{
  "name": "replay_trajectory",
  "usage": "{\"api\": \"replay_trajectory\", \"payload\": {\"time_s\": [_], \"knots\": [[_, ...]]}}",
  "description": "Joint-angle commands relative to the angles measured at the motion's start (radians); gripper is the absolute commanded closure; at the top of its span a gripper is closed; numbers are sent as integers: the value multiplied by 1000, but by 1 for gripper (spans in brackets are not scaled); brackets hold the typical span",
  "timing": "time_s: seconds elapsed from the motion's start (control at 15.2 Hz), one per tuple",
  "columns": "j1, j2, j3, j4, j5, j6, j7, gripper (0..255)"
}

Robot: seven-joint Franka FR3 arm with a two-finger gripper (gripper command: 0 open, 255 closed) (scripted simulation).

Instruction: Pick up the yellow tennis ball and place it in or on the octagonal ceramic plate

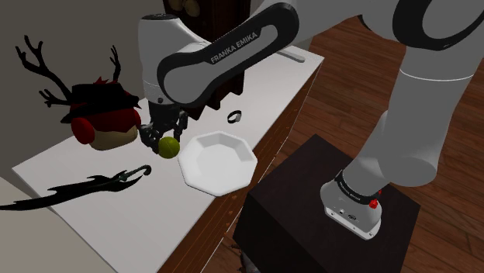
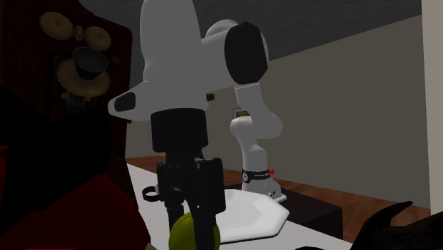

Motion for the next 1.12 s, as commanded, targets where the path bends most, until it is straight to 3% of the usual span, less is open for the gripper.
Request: {"api": "replay_trajectory", "payload": {"time_s": [0.0, 0.2, 1.06], "knots": [[-1, 1, -1, -3, 0, -1, 0, 255], [-1, 2, -1, -1, -1, -1, -1, 255], [-13, -80, 10, 72, 26, -152, -2, 255]]}}
